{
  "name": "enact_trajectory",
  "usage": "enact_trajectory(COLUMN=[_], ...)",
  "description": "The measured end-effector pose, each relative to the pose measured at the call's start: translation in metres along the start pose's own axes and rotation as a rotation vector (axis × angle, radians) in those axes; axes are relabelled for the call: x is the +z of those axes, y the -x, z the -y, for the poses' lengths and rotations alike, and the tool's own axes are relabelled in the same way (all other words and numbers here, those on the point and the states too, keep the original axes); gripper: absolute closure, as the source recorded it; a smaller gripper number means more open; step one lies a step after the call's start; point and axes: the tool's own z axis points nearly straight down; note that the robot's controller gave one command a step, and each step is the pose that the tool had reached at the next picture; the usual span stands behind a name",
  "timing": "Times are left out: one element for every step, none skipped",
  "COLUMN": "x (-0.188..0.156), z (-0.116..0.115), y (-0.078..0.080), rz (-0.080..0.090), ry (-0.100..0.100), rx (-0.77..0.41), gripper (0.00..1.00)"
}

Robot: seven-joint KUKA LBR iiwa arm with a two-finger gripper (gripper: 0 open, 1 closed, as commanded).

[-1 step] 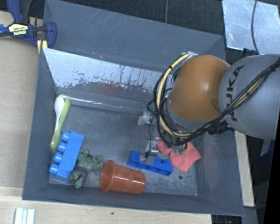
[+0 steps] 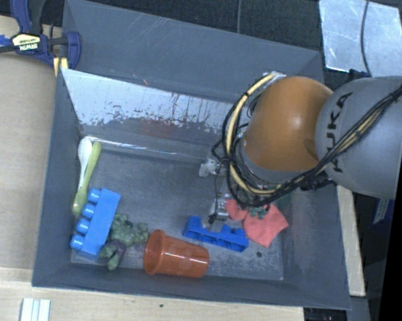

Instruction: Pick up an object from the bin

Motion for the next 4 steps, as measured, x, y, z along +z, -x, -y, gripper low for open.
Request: enact_trajectory(x=[-0.004, 0.010, 0.039, 0.064], z=[0.054, 0.051, 0.096, 0.101], y=[-0.035, -0.032, -0.026, -0.006], rz=[-0.002, 0.002, 0.000, 0.007], ry=[-0.001, 0.001, -0.002, 0.000], rx=[-0.011, -0.111, 0.019, -0.011], gripper=[0.00, 0.00, 0.00, 0.00])
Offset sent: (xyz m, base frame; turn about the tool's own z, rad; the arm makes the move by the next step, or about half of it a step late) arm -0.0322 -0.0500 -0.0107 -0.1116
